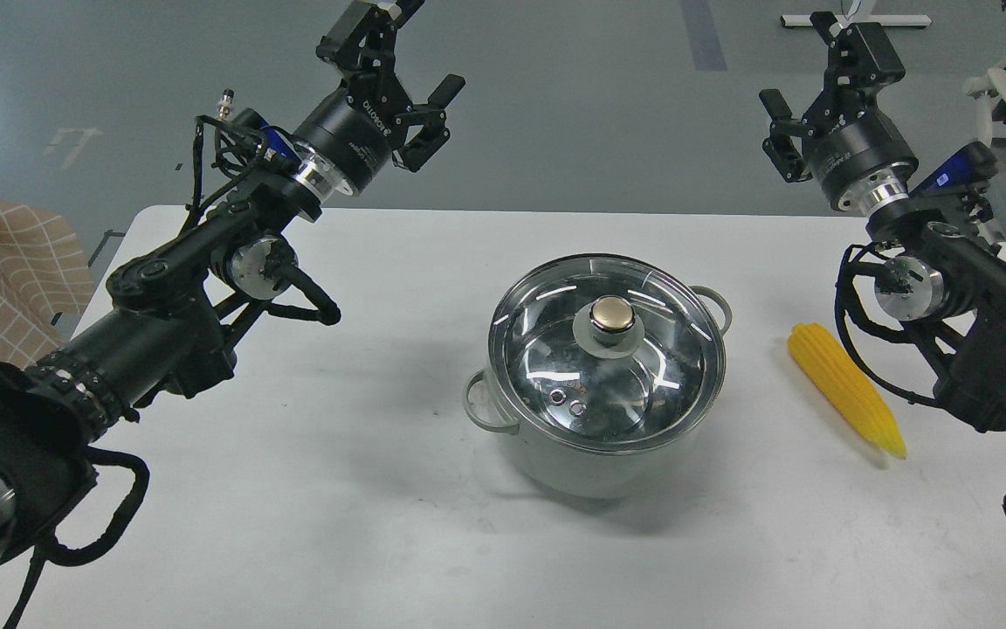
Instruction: Open pot and put corn in
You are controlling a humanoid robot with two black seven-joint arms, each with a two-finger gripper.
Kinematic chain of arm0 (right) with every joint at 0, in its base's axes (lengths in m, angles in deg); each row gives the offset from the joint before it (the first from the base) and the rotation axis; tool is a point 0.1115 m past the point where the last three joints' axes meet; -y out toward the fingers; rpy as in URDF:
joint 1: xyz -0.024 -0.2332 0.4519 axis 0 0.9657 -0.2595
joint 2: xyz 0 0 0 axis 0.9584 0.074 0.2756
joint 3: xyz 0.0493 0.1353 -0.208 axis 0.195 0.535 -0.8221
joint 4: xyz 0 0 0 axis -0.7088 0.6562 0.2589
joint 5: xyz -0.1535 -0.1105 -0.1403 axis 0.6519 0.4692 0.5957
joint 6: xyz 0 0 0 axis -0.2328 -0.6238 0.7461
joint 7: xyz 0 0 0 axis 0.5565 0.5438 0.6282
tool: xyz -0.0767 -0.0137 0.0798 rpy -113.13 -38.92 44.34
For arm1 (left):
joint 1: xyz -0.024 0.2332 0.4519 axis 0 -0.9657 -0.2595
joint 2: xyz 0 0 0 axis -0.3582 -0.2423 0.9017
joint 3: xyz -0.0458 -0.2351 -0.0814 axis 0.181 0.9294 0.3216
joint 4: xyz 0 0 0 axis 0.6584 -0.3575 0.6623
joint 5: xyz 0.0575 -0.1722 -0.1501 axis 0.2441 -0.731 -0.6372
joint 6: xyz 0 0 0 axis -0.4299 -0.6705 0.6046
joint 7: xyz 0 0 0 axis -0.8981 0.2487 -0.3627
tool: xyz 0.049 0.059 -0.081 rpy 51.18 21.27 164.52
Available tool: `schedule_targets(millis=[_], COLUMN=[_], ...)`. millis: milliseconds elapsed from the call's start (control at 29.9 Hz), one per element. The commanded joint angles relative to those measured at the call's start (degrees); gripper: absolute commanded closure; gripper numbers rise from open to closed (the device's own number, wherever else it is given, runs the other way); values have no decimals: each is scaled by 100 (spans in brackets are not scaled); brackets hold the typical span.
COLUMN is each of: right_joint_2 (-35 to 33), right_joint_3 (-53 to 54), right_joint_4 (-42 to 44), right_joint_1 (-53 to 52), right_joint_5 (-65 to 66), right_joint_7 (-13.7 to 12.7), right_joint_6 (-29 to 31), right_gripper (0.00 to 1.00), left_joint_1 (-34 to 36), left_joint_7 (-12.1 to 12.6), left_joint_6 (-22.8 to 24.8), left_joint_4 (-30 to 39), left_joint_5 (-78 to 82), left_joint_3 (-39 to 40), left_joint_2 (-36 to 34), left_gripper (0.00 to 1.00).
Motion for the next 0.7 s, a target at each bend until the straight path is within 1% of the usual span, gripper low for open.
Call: schedule_targets(millis=[0, 100, 167, 201, 267, 301, 368, 401, 468, 535, 568, 635, 668], right_joint_2=[33, 24, -2, -20, -29, -63, -160, -213, -257, -362, -380, -441, -442], right_joint_3=[0, 0, 0, 0, 0, 0, 0, 0, 0, 0, 0, 0, 0], right_joint_4=[-1, 7, -1, 7, 7, 7, 7, 16, 34, 43, 34, 16, 16], right_joint_1=[-1, -1, -1, -1, -1, -1, -1, 17, 26, 104, 122, 227, 228], right_joint_5=[-1, -1, 8, 0, 0, 8, 8, 8, 8, 8, 8, 8, 8], right_joint_7=[0, 0, 0, 0, 0, 0, 0, 0, 0, 0, 0, 0, 0], right_joint_6=[-1, -1, -1, -1, -1, -27, -36, -45, -45, -45, -45, -54, -54], right_gripper=[2, 1, 2, 1, 2, 1, 2, 2, 2, 2, 2, 2, 2], left_joint_1=[14, 14, 49, 171, 330, 435, 480, 489, 489, 480, 472, 402, 401], left_joint_7=[-3, -3, -46, -104, -104, -104, -104, -104, -104, -104, -104, -104, -104], left_joint_6=[-6, -23, -94, -129, -138, -138, -190, -278, -418, -673, -709, -814, -815], left_joint_4=[3, 3, 3, 12, 47, 195, 687, 1124, 1601, 2425, 2586, 2999, 3000], left_joint_5=[4, 4, 65, 300, 766, 1343, 2242, 2802, 3358, 4498, 4800, 6097, 6103], left_joint_3=[-2, -2, -10, -19, -10, -10, 7, 16, 7, -1, -2, -10, -10], left_joint_2=[21, 21, 13, -14, -40, -127, -330, -461, -532, -611, -603, -524, -524], left_gripper=[2, 2, 2, 2, 2, 2, 2, 2, 2, 2, 2, 2, 2])
